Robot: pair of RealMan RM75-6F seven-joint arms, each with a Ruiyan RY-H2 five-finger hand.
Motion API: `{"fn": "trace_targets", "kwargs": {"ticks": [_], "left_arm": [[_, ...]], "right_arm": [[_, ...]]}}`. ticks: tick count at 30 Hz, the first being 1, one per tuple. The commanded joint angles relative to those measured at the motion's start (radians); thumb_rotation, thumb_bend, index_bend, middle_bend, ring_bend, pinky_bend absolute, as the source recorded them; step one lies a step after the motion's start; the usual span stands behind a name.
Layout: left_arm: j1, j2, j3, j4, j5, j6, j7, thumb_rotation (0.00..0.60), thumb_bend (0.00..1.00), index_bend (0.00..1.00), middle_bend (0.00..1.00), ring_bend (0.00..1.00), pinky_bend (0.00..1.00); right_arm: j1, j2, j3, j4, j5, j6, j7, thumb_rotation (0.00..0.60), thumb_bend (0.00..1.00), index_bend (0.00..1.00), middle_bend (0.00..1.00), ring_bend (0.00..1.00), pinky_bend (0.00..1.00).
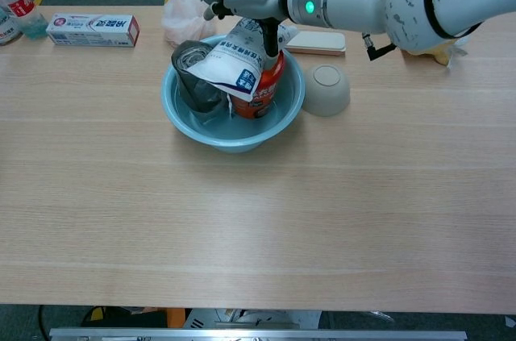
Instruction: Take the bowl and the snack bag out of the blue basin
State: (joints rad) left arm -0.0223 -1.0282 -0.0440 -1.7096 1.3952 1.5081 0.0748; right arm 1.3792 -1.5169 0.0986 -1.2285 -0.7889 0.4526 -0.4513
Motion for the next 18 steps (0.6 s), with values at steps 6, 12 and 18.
{"fn": "trace_targets", "kwargs": {"ticks": [6, 12, 18], "left_arm": [[0.003, -0.001, -0.002, 0.014, -0.001, -0.001, -0.017, 0.600, 0.26, 0.25, 0.22, 0.21, 0.23], [0.004, -0.002, -0.003, 0.020, 0.006, 0.001, -0.027, 0.600, 0.26, 0.25, 0.22, 0.21, 0.23], [0.005, -0.002, -0.002, 0.020, 0.009, -0.001, -0.029, 0.600, 0.26, 0.25, 0.22, 0.21, 0.23]], "right_arm": [[0.054, -0.022, -0.061, 0.011, 0.073, 0.026, -0.052, 0.600, 0.04, 0.19, 0.29, 0.19, 0.18], [0.046, -0.038, -0.077, 0.007, 0.085, 0.099, -0.066, 0.600, 0.08, 0.37, 0.40, 0.35, 0.30], [0.020, -0.027, -0.065, -0.009, 0.058, 0.147, -0.051, 0.600, 0.08, 0.46, 0.46, 0.44, 0.44]]}}
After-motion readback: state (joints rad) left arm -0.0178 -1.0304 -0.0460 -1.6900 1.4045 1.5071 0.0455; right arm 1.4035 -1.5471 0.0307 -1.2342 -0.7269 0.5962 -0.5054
